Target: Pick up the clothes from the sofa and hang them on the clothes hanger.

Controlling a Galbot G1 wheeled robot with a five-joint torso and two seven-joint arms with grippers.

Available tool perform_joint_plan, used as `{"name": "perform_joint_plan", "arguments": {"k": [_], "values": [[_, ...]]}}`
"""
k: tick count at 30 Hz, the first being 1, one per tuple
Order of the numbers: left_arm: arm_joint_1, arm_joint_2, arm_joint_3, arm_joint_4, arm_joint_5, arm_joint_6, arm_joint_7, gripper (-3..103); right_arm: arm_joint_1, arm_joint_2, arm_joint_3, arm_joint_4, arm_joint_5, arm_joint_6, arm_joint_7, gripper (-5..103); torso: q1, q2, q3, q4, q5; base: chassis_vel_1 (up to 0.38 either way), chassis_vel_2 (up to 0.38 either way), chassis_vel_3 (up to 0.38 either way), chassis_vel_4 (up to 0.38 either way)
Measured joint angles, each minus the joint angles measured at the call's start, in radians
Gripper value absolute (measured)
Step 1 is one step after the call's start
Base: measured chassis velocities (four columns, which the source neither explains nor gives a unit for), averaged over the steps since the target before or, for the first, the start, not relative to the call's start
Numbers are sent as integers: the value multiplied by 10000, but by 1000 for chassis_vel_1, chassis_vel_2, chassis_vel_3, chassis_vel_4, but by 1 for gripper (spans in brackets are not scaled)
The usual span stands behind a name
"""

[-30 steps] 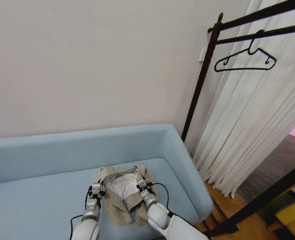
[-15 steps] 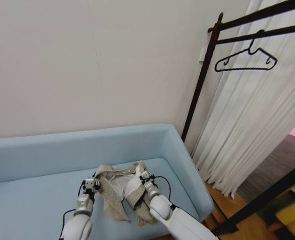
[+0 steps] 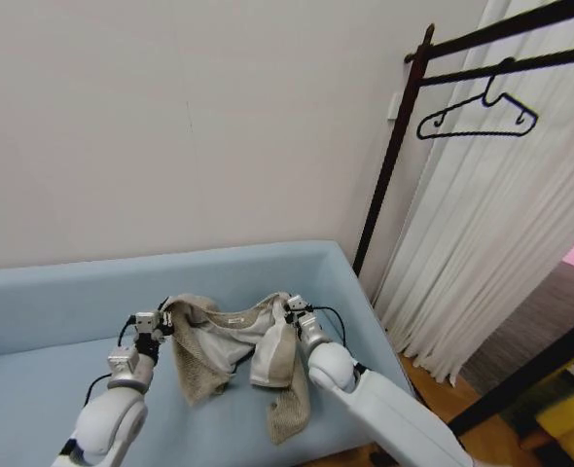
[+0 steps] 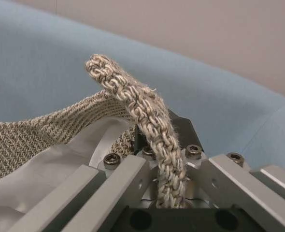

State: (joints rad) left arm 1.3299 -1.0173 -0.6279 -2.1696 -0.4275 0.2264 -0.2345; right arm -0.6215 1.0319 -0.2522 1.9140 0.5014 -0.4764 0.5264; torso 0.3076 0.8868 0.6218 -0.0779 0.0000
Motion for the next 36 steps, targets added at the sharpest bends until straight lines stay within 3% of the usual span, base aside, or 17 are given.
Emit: {"name": "perform_joint_plan", "arguments": {"k": [7,11,23,30,32,34,36], "values": [[-343,947,-723,-357,-1323,156,-215,2,790,-601,618,567,746,-117,-339,1,1,0,0,0,-2,0,0,0,0],[-364,1492,-1349,-810,-2505,364,-114,2,1348,-928,1069,793,1353,-214,-500,1,0,0,0,0,0,0,0,0,0],[-495,2428,-2248,-1429,-3849,641,-28,2,1680,-1478,1682,1255,2324,-479,-656,1,0,0,-1,0,-1,0,0,0,0],[-1331,3758,-2376,-1070,-4815,832,-231,2,1027,-1853,1889,1809,2975,-815,-607,-2,0,1,0,0,1,0,0,0,0],[-1756,4120,-2110,-982,-5085,934,-400,2,895,-1975,2109,2078,3709,-1256,-628,8,0,1,0,-1,0,0,0,0,0],[-1873,4216,-2027,-970,-5164,966,-443,2,871,-2014,2173,2164,4021,-1401,-610,8,0,1,0,-2,-1,0,0,0,0],[-2276,4579,-1787,-911,-5501,1091,-532,2,809,-2209,2390,2410,5292,-1842,-234,19,0,1,-1,-2,1,0,0,0,0]]}}
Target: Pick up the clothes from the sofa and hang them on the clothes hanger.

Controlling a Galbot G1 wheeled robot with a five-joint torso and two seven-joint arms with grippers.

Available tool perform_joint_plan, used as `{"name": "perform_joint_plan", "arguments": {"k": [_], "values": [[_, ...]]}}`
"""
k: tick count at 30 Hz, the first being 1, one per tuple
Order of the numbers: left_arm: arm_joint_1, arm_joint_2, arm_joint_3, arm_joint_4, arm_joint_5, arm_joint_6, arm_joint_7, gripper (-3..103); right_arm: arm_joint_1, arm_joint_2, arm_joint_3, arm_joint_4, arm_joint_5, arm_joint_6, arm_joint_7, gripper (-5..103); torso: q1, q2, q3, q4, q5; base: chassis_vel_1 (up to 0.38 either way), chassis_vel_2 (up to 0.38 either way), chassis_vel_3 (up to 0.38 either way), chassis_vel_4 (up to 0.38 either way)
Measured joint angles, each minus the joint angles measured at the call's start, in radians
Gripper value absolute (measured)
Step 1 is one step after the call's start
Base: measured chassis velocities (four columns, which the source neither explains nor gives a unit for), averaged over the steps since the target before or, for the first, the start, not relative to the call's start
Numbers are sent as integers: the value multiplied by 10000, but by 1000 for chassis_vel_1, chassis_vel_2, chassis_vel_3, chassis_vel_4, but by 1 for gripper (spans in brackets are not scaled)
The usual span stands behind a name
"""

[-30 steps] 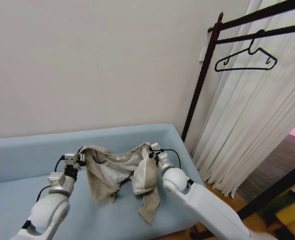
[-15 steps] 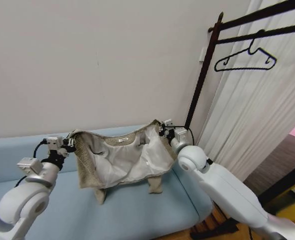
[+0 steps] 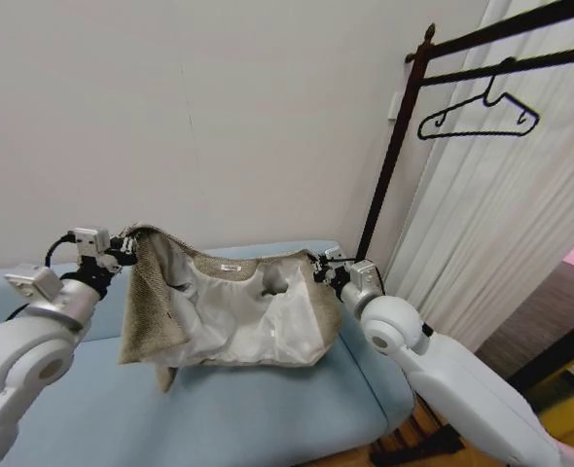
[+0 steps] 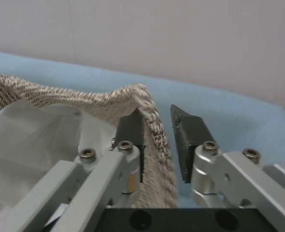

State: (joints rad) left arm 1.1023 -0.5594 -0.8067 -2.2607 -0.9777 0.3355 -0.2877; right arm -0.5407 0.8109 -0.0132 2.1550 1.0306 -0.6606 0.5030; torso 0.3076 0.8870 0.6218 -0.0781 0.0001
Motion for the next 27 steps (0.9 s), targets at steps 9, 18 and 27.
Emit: {"name": "perform_joint_plan", "arguments": {"k": [9,18,27], "values": [[-317,510,105,269,-497,118,-22,2,-314,-559,1006,148,3127,-466,952,45,0,0,0,0,0,0,0,0,0],[50,606,73,164,-499,190,11,2,4020,-1153,-738,-467,4681,-250,3918,83,0,0,1,5,-1,0,0,0,0],[723,-68,-128,-175,-150,191,43,2,8661,-941,-2893,-2132,5668,718,6267,100,-1,0,0,0,-1,0,0,0,0]]}}
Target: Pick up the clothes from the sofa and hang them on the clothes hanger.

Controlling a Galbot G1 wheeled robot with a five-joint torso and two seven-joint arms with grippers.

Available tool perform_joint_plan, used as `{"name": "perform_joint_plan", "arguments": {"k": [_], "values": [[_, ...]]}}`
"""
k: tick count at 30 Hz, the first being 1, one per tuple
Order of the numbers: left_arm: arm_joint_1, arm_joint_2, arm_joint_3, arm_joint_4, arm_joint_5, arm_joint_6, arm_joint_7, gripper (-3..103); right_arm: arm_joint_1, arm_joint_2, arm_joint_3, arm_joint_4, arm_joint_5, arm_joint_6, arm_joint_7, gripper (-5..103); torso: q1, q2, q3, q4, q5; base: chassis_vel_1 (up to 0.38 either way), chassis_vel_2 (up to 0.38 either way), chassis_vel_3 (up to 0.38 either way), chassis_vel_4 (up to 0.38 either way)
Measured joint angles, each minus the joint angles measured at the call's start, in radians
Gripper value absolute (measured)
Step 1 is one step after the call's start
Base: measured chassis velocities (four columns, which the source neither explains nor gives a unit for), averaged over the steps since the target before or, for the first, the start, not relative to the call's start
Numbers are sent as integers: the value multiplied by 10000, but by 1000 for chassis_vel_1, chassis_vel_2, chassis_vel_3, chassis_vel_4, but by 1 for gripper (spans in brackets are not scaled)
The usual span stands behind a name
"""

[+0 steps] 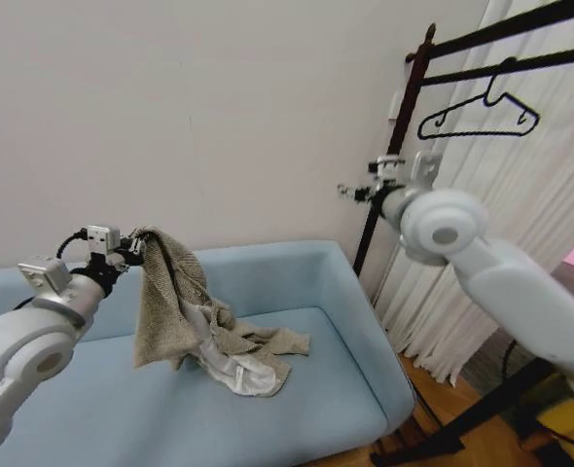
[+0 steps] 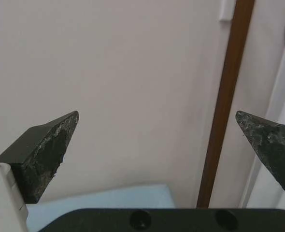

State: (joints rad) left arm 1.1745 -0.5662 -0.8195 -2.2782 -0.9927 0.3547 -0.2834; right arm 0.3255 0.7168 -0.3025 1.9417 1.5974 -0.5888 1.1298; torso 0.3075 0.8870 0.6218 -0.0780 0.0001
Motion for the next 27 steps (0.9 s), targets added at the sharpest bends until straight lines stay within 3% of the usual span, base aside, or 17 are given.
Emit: {"name": "perform_joint_plan", "arguments": {"k": [3,7,8,11,12,16,17,20,27], "values": [[84,-180,0,-114,64,-3,5,2,882,203,-460,-524,15,113,298,100,0,0,0,-2,2,0,0,0,0],[203,-507,-19,-281,170,-19,44,2,2901,1383,-1639,-2627,-77,365,1265,100,0,-1,0,0,1,0,0,0,0],[203,-507,-19,-281,170,-19,44,2,2901,1383,-1639,-2627,-77,365,1265,100,0,-1,0,0,1,0,0,0,0],[311,-759,-128,-343,280,-57,195,2,4362,2696,-2676,-4954,-164,777,1896,100,1,-1,1,6,-5,0,0,0,0],[311,-759,-128,-343,280,-57,195,2,4362,2696,-2676,-4954,-164,777,1896,100,1,-1,1,6,-5,0,0,0,0],[393,-1156,-168,-401,394,-106,272,2,5438,4102,-3208,-7933,-255,1102,2437,100,0,-2,0,6,-9,0,0,0,0],[393,-1156,-168,-401,394,-106,272,2,5438,4102,-3208,-7933,-255,1102,2437,100,0,-2,0,6,-9,0,0,0,0],[498,-1423,-254,-515,449,-156,393,2,5893,4955,-3264,-10360,-512,1106,2527,100,1,-2,2,-1,1,0,0,0,0],[694,-1788,-452,-636,488,-230,575,2,6202,5636,-3331,-12420,-554,979,2291,100,0,-1,0,1,-1,0,0,0,0]]}}
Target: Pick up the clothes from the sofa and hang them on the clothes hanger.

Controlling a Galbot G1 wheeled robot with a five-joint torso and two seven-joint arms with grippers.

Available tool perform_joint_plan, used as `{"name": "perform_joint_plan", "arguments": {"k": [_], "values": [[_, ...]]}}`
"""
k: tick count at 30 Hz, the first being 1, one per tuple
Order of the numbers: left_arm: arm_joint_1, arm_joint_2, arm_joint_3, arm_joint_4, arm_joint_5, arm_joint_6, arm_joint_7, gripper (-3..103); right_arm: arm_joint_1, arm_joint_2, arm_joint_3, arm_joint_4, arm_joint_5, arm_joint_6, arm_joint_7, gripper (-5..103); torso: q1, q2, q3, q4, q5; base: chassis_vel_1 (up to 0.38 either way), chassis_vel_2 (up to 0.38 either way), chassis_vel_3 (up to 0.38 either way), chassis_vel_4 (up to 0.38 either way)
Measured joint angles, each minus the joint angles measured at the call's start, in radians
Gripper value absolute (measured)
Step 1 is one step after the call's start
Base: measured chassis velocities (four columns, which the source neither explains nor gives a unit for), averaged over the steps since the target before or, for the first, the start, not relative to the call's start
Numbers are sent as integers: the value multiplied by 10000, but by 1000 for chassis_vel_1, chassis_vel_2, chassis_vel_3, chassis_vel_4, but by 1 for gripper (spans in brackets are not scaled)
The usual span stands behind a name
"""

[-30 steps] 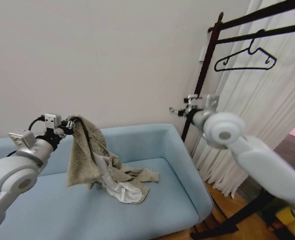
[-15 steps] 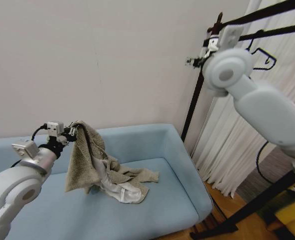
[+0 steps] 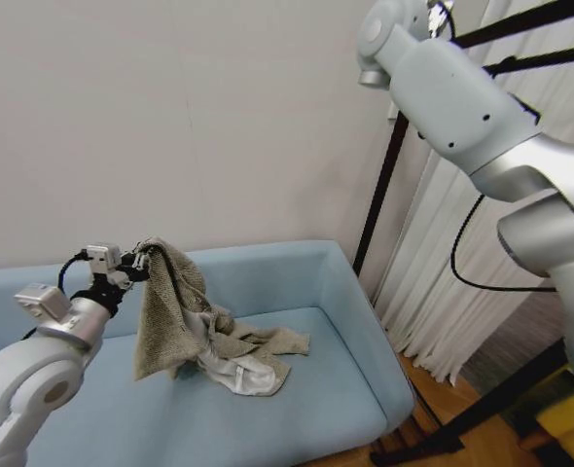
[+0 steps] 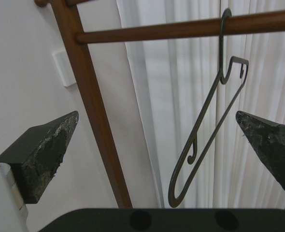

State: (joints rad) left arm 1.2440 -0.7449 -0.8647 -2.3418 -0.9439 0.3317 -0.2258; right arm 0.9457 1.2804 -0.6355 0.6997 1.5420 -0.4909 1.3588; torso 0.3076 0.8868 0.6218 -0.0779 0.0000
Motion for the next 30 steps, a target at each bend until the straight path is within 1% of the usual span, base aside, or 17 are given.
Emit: {"name": "perform_joint_plan", "arguments": {"k": [3,6,9,11,13,21,24,25,28,29,30], "values": [[8,-158,-32,-53,4,-11,21,2,-16,292,-4,-863,-254,-65,-275,100,1,-1,1,0,1,0,0,0,0],[31,-209,-56,-78,4,-12,32,2,-77,444,58,-1255,-406,-89,-331,100,0,0,1,0,1,0,0,0,0],[38,-243,-109,-69,3,-15,122,2,-168,742,312,-2060,-902,-85,-546,100,0,0,0,2,0,0,0,0,0],[34,-254,-120,-46,3,-17,153,2,-202,807,435,-2273,-1086,-76,-656,100,0,0,0,2,0,0,0,0,0],[28,-294,-134,17,3,-36,216,2,-347,757,522,-2381,-1280,-76,-847,100,0,0,0,3,-2,0,0,0,0],[23,-415,-37,208,126,-102,404,2,-842,484,844,-2558,-1774,-73,-1179,100,1,-1,1,-2,3,0,0,0,0],[-30,-439,33,272,154,-107,445,2,-918,411,926,-2649,-2131,-48,-1636,100,1,0,1,1,1,0,0,0,0],[-30,-439,33,272,154,-107,445,2,-918,411,926,-2649,-2131,-48,-1636,100,1,0,1,1,1,0,0,0,0],[-34,-455,53,342,169,-113,512,2,-946,315,934,-2716,-2368,-40,-2010,100,0,1,0,2,0,0,0,0,0],[-34,-459,59,358,173,-118,522,2,-964,287,933,-2735,-2411,-36,-2057,95,0,1,0,2,0,0,0,0,0],[-34,-459,59,358,173,-118,522,2,-964,287,933,-2735,-2411,-36,-2057,95,0,1,0,2,0,0,0,0,0]]}}
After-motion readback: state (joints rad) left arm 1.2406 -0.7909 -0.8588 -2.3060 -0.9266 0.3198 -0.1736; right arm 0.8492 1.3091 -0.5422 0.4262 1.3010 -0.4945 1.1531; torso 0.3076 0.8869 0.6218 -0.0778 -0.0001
